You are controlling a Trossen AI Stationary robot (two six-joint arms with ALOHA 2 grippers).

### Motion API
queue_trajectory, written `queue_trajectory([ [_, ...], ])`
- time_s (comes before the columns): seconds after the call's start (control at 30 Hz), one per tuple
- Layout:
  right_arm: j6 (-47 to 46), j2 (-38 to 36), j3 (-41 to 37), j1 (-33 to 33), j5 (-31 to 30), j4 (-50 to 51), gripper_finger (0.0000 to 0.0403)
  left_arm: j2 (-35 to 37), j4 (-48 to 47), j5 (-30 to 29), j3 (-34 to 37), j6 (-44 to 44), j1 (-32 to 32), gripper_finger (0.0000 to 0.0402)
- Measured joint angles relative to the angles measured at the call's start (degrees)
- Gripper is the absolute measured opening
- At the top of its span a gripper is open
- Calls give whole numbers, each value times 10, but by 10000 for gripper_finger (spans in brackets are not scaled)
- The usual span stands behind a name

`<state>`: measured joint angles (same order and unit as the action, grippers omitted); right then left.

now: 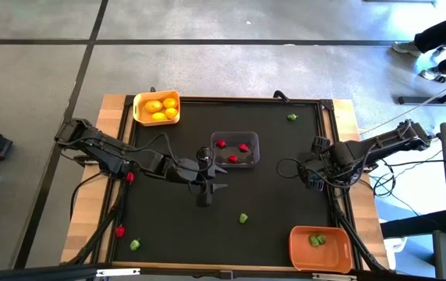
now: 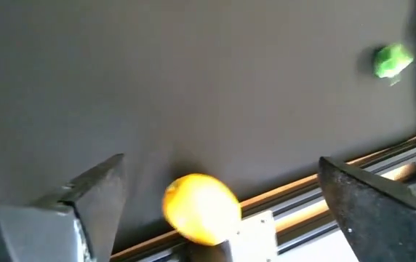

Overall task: Sort produce into baskets
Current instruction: Put the yellow lemon into the yellow bin

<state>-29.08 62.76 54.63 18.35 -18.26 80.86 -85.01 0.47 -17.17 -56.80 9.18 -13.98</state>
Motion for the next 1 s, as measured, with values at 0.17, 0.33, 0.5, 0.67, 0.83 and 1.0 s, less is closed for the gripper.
queue_trajectory([
  [0.17,9,0,0,0,35,-2,391,0,1,0,0,1,0,205],
  [0.33,42,7,0,0,13,6,381,0,1,0,0,1,-1,205],
  [0.5,73,37,0,0,24,25,368,0,1,0,0,1,-3,205],
  [0.67,106,73,0,0,35,31,351,0,1,0,0,1,-3,205],
  [0.83,142,107,0,0,43,30,333,0,1,0,0,-1,-3,205],
  [1.0,163,124,-45,0,68,16,315,0,1,0,0,-2,-3,205],
])
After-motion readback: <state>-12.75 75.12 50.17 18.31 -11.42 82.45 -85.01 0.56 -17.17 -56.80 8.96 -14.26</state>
